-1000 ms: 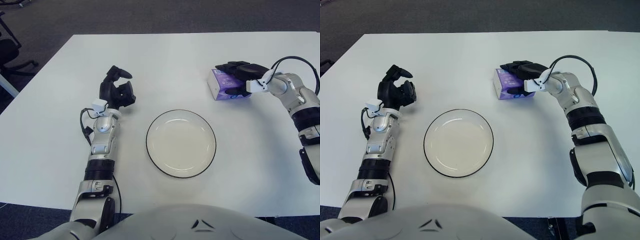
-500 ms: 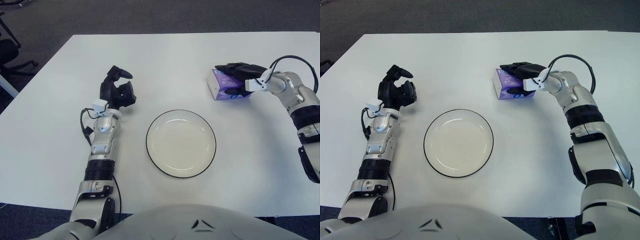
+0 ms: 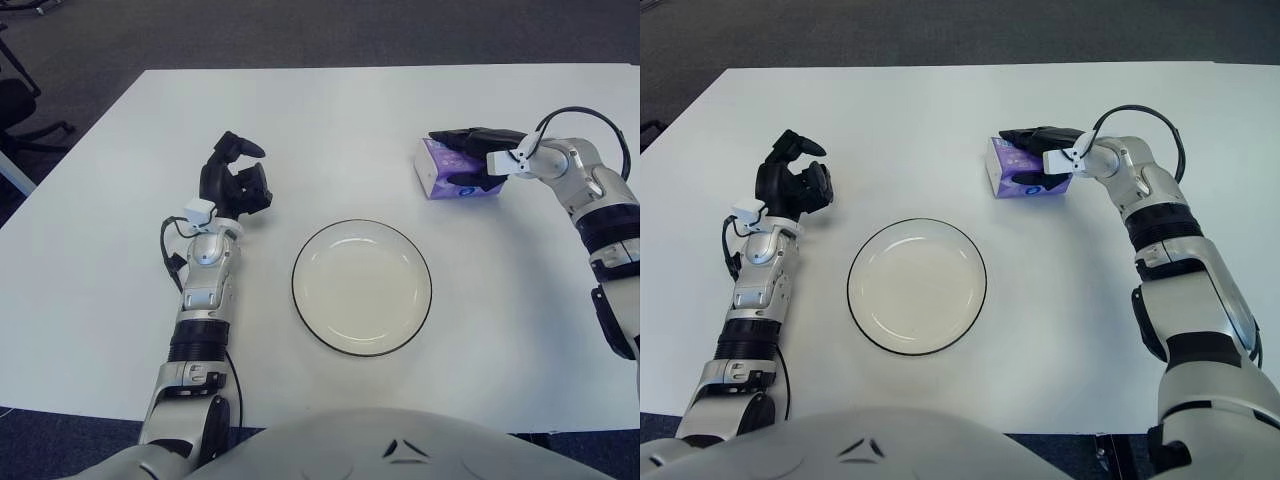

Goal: Put the tissue paper into the plate.

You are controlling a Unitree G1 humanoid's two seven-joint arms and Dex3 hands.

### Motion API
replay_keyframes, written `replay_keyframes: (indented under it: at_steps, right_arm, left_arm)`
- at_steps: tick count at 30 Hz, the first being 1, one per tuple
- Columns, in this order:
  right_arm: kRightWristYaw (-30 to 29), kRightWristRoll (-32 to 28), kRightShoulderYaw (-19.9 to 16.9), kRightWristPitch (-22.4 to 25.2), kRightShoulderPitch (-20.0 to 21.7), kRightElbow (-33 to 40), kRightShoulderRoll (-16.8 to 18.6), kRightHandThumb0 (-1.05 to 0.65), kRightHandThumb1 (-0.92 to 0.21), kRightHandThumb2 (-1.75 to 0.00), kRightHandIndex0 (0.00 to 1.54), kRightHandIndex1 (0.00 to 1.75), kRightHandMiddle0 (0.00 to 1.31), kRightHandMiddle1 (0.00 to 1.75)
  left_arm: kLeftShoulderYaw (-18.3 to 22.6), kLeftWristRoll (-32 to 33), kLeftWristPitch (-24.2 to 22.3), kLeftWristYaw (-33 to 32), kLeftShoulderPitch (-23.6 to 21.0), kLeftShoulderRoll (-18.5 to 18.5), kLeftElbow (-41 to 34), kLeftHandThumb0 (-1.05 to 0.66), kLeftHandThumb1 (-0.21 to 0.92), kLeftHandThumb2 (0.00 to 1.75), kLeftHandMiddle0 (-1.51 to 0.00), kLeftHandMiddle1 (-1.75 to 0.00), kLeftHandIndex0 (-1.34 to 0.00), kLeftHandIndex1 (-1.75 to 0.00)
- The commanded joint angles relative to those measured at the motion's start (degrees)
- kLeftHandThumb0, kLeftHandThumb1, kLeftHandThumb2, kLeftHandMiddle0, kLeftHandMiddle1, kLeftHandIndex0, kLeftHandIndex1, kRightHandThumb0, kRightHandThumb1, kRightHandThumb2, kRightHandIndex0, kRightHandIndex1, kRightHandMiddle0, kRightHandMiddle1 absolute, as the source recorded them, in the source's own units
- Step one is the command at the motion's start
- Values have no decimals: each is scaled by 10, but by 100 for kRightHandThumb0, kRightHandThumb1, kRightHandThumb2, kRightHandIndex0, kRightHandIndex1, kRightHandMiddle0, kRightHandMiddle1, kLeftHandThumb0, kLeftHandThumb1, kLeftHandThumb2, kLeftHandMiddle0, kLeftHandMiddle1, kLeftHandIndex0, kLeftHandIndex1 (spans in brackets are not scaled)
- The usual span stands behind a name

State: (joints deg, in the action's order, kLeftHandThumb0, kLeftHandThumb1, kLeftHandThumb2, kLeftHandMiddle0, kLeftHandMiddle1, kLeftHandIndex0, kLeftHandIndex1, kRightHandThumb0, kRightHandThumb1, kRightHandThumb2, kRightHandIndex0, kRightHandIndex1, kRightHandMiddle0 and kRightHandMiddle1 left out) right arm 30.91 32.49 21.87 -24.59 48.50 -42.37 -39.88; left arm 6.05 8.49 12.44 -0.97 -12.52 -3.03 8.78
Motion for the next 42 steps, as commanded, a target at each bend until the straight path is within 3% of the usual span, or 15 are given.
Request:
replay_keyframes:
  at_steps: [1,3,5,6,7,8,9,10,11,13,16,20,26,31,42]
  right_arm:
    - [-12,36,36,21,-59,-14,16,-104,-92,-74,0,0,1,0]
    - [-52,48,36,27,-67,-12,18,-99,-92,-64,2,4,1,7]
    - [-86,53,35,34,-73,-15,22,-91,-92,-49,1,25,0,23]
    - [-117,58,34,38,-78,-22,27,-83,-89,-45,0,59,0,50]
    - [-140,62,33,41,-82,-27,30,-83,-89,-45,0,59,0,50]
    - [-169,67,32,43,-86,-30,32,-67,-74,-58,0,109,0,97]
    - [-187,71,32,43,-88,-32,33,-55,-63,-72,0,133,1,125]
    - [-211,77,33,43,-90,-33,34,-51,-59,-77,0,141,1,135]
    - [-229,81,35,42,-92,-35,34,-33,-57,-87,12,152,13,149]
    - [-269,88,36,39,-94,-39,35,-17,-52,-98,27,157,28,162]
    - [-315,89,33,32,-98,-45,40,-5,-35,-119,54,149,47,170]
    - [-348,74,25,24,-101,-56,47,-1,-21,-134,73,145,56,174]
    - [-383,46,7,13,-108,-66,56,0,-13,-146,79,152,58,175]
    - [-383,28,-9,8,-108,-52,50,0,-14,-145,81,153,54,175]
    - [-366,-13,-69,33,-107,89,46,0,-15,-147,79,161,51,175]
  left_arm:
    - [-12,-3,1,-11,118,51,46,-44,43,118,-129,-175,-53,-175]
    - [-12,-3,1,-11,118,51,46,-44,43,118,-129,-175,-53,-175]
    - [-12,-3,1,-11,118,51,45,-44,43,118,-129,-175,-53,-175]
    - [-13,-3,0,-12,118,52,44,-44,43,118,-129,-175,-53,-175]
    - [-13,-3,0,-12,119,52,44,-44,43,118,-129,-175,-53,-175]
    - [-13,-3,0,-12,119,52,44,-44,43,118,-129,-175,-53,-175]
    - [-13,-3,0,-12,119,51,44,-44,43,118,-129,-175,-53,-175]
    - [-13,-3,1,-11,119,51,44,-44,43,118,-129,-175,-53,-175]
    - [-13,-3,1,-11,119,51,44,-44,43,118,-129,-175,-53,-175]
    - [-13,-3,2,-11,118,51,44,-44,43,118,-129,-175,-53,-175]
    - [-12,-3,3,-12,118,51,45,-44,43,118,-129,-175,-52,-175]
    - [-12,-2,2,-13,118,52,45,-44,43,117,-129,-175,-52,-175]
    - [-12,-3,1,-15,118,52,45,-44,44,117,-129,-175,-52,-175]
    - [-11,-1,0,-16,115,51,48,-44,43,117,-129,-175,-52,-175]
    - [-8,-2,-5,-21,111,45,53,-44,43,117,-129,-175,-52,-175]
